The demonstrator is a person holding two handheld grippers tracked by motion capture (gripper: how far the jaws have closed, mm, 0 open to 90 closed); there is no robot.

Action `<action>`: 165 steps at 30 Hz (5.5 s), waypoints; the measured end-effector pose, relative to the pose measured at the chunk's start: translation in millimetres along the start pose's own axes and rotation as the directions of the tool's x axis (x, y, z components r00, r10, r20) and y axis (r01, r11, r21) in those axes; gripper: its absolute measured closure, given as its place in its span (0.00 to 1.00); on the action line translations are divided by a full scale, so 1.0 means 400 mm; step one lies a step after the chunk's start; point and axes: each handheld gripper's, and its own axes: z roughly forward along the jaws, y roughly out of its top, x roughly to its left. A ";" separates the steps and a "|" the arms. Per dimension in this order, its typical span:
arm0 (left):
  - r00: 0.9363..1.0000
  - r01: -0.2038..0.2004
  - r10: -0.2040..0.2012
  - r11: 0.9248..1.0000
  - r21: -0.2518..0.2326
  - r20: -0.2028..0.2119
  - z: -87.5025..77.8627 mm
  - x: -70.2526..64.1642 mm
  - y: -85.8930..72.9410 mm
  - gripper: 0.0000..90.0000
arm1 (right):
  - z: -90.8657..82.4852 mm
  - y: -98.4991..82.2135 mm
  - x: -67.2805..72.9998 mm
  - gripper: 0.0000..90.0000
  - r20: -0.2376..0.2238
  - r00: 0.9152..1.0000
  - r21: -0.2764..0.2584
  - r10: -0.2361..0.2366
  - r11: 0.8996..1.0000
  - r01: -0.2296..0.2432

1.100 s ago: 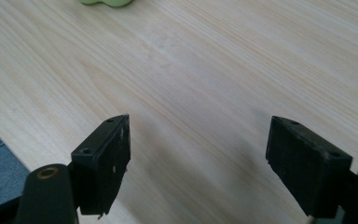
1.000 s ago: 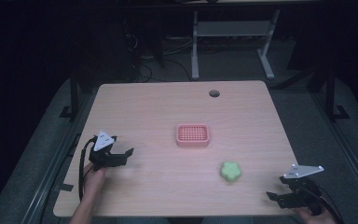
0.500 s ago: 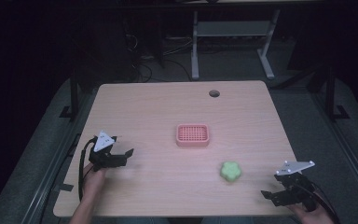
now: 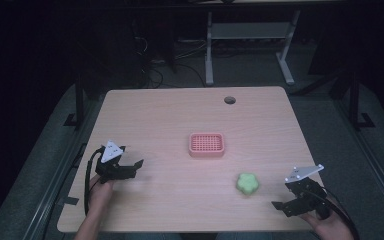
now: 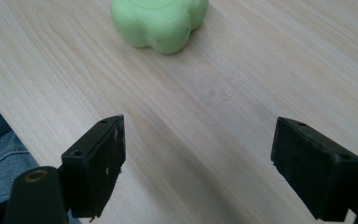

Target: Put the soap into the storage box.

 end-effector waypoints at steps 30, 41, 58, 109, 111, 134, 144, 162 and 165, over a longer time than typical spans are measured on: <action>1.000 0.001 -0.001 1.000 -0.004 -0.001 0.001 0.004 0.002 0.16 | 0.079 0.177 0.047 0.16 -0.063 0.991 0.108 -0.116 0.987 0.122; 1.000 0.007 -0.007 1.000 -0.013 -0.003 -0.002 0.006 0.002 0.16 | 0.122 0.229 0.053 0.16 -0.059 0.992 0.172 -0.112 0.978 0.120; 1.000 0.004 -0.004 1.000 -0.017 0.000 -0.004 0.005 0.004 0.16 | 0.172 0.260 0.071 0.22 -0.034 0.990 0.254 -0.135 0.957 0.139; 1.000 0.008 -0.008 1.000 -0.026 -0.010 -0.009 0.010 0.006 0.16 | 0.165 0.305 0.091 0.29 -0.032 0.965 0.260 -0.260 0.930 0.259; 1.000 0.003 -0.003 1.000 -0.031 -0.009 -0.009 0.009 0.006 0.16 | 0.169 0.301 0.089 0.29 -0.038 0.963 0.265 -0.267 0.926 0.267; 1.000 0.009 -0.009 0.999 -0.034 -0.014 -0.009 0.010 0.006 0.16 | 0.128 0.364 0.067 0.29 -0.040 0.965 0.169 -0.258 0.950 0.261; 1.000 0.005 -0.006 1.000 -0.029 -0.015 -0.010 0.011 0.006 0.16 | 0.132 0.424 0.059 0.29 -0.058 0.960 0.152 -0.275 0.948 0.280; 1.000 0.010 -0.010 1.000 -0.023 -0.015 -0.010 0.013 0.006 0.16 | 0.156 0.488 0.036 0.29 -0.082 0.958 0.149 -0.275 0.947 0.285; 1.000 0.011 -0.011 1.000 -0.023 -0.015 -0.010 0.013 0.005 0.16 | 0.161 0.501 0.035 0.29 -0.085 0.957 0.161 -0.276 0.944 0.286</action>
